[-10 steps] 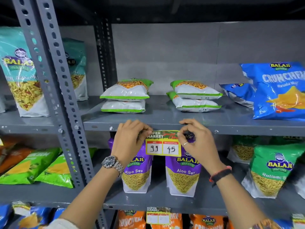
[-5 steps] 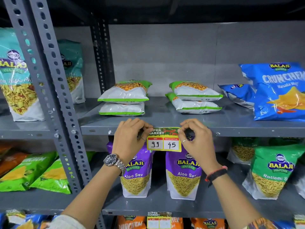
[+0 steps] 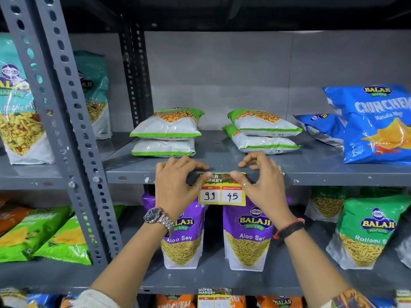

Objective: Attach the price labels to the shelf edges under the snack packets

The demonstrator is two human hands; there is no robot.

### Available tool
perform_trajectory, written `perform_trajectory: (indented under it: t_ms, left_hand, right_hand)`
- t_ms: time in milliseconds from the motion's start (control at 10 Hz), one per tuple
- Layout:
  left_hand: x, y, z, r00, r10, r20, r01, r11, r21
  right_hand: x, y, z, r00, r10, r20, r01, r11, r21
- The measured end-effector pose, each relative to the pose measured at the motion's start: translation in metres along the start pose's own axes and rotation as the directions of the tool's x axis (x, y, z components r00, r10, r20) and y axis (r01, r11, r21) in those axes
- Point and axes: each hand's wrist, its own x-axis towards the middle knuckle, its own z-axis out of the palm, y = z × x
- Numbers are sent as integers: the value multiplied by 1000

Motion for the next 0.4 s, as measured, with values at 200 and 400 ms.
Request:
perform_trajectory:
  t_ms: [200, 400]
  left_hand:
    - [0, -8, -8, 996, 37, 86, -31, 997, -72]
    - [8, -14, -28, 989, 65, 136, -43, 987, -157]
  right_hand:
    - [4, 5, -17, 993, 26, 112, -42, 989, 144]
    - [6, 5, -41, 997, -32, 66, 21, 985, 173]
